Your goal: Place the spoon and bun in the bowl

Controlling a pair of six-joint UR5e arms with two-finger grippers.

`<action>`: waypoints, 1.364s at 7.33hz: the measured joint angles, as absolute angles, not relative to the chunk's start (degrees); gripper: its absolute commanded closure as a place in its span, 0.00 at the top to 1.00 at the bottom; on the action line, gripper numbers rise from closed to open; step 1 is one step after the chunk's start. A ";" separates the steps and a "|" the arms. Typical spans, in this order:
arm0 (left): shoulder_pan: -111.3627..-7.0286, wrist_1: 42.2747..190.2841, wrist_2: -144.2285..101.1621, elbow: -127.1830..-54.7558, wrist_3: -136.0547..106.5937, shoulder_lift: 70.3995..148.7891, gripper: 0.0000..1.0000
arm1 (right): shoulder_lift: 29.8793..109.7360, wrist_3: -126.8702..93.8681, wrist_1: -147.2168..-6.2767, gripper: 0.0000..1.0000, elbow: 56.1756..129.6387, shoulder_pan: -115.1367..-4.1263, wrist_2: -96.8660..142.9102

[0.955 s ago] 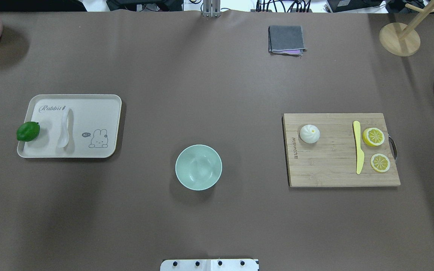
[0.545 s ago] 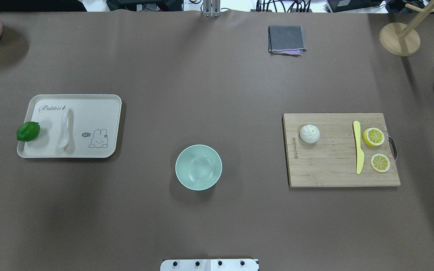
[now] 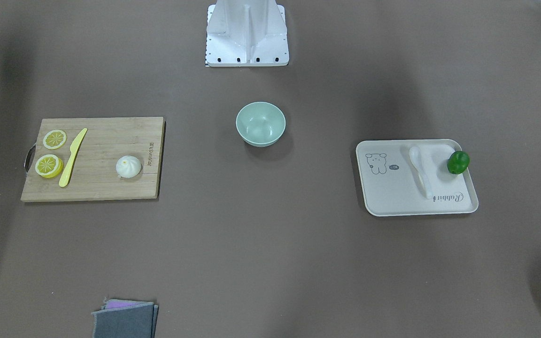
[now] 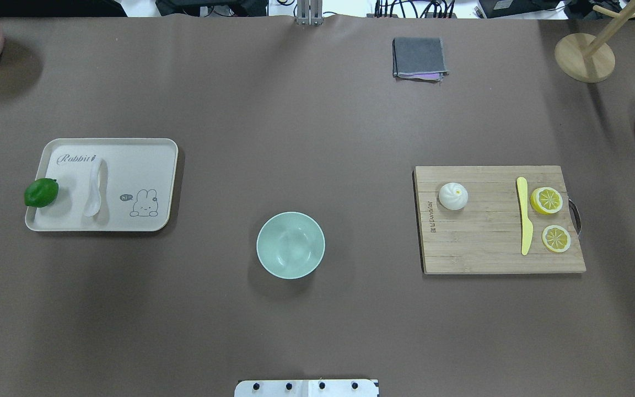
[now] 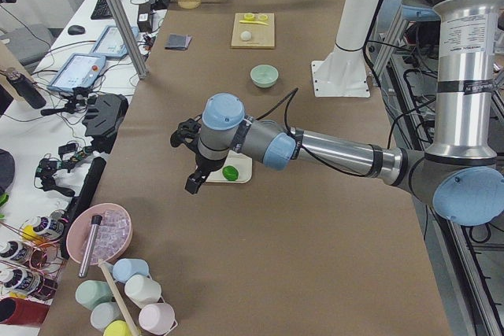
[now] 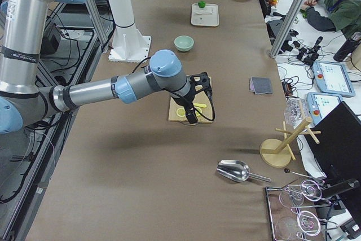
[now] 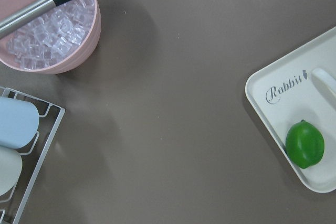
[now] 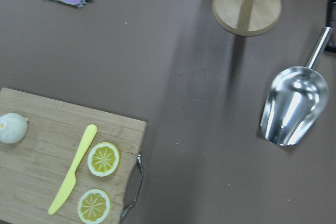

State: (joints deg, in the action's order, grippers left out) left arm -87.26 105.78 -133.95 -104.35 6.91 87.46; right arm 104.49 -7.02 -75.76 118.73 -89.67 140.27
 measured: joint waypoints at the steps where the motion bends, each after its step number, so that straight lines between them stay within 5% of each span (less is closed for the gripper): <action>1: -84.82 107.21 -133.92 -104.28 2.11 87.78 0.99 | 103.77 -8.70 -74.72 1.00 118.63 -86.71 141.17; 8: -72.03 110.71 -132.99 -100.31 -25.54 93.43 0.97 | 89.93 -58.19 -69.53 0.99 118.51 -46.53 110.16; 10: -66.28 117.87 -129.23 -94.91 -37.38 97.19 0.85 | 85.42 -65.33 -73.76 0.98 118.73 -41.57 105.70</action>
State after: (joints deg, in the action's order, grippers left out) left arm -66.28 117.87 -129.23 -94.91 -37.38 97.19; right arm 85.42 -65.33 -73.76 118.73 -41.57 105.70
